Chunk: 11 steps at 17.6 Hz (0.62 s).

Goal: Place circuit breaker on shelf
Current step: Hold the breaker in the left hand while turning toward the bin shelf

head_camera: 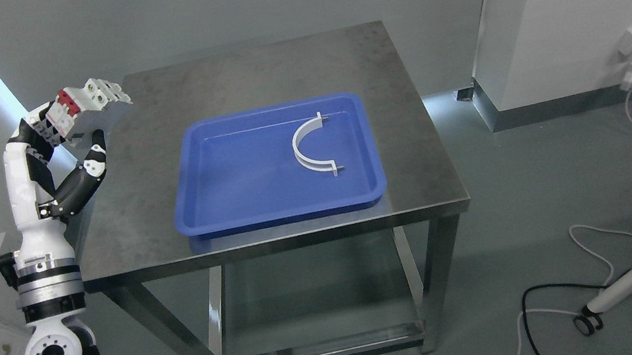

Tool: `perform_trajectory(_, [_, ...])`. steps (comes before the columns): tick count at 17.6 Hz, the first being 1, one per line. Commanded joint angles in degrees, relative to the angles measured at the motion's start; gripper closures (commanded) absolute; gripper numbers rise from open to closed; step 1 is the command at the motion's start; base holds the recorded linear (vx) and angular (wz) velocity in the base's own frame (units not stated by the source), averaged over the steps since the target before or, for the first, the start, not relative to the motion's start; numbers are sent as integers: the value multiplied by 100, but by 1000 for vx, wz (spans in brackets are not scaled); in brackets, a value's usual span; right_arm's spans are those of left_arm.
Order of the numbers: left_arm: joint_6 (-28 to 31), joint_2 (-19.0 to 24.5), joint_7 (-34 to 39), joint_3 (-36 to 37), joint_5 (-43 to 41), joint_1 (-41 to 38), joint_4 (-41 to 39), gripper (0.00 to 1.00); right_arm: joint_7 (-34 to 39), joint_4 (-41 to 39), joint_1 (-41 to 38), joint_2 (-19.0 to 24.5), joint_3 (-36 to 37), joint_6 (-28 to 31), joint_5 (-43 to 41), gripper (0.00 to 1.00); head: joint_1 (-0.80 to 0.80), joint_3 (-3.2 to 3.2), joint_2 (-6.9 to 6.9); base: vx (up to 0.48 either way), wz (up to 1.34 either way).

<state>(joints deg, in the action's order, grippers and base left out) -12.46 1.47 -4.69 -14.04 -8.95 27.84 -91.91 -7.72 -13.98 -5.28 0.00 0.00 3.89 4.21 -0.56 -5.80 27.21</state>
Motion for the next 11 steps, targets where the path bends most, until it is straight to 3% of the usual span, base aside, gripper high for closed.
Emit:
perform_trajectory(1, [-11,-47,20,-108,104,-192,-249,90,-1,0,0,-100,-114,68,1,0,0,0,0,-361,-64])
perform_trajectory(11, [-37,-47,20,-2,121,-288,-257,89,-10,0,0,-100,-114,68,1,0,0,0,0,-408,-135])
